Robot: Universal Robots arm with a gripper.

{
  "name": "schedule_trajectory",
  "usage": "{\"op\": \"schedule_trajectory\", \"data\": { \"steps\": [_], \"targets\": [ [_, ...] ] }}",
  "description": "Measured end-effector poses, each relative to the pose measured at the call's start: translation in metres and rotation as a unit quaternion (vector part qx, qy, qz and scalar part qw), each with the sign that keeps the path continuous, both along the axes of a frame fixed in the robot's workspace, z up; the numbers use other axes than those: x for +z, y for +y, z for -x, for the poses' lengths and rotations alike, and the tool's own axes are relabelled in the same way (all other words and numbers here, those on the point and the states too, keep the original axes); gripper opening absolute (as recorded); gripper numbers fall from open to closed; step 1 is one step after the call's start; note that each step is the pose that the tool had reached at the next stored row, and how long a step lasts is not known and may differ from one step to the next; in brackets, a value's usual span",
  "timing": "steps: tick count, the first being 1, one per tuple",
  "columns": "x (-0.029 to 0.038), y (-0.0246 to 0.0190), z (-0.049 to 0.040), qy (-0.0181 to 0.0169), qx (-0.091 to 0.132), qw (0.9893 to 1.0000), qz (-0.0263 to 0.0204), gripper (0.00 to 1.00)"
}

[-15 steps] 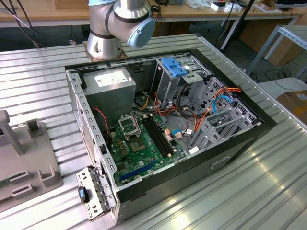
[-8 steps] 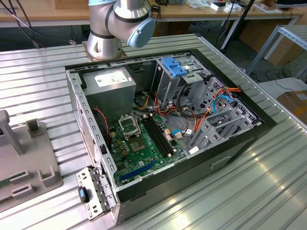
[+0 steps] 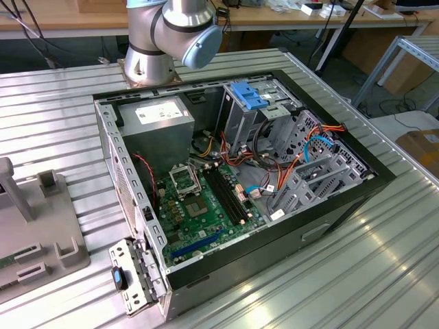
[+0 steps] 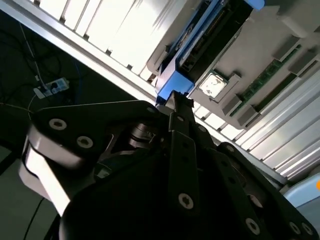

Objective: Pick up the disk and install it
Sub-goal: 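Pick up the disk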

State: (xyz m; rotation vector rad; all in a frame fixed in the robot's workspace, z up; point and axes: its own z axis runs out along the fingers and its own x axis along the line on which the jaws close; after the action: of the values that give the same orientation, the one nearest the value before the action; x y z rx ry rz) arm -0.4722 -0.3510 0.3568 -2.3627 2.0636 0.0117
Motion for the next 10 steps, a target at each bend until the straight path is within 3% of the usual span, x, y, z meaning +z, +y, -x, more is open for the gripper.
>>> {"op": "schedule_trajectory", "data": {
  "steps": [3, 8, 10],
  "targets": [
    [0.0000, 0.0000, 0.0000, 0.0000, 0.035, 0.9994, 0.0005, 0.11],
    [0.0000, 0.0000, 0.0000, 0.0000, 0.041, 0.9992, 0.0008, 0.11],
    [0.0000, 0.0000, 0.0000, 0.0000, 0.056, 0.9984, 0.0008, 0.11]
  ]
}}
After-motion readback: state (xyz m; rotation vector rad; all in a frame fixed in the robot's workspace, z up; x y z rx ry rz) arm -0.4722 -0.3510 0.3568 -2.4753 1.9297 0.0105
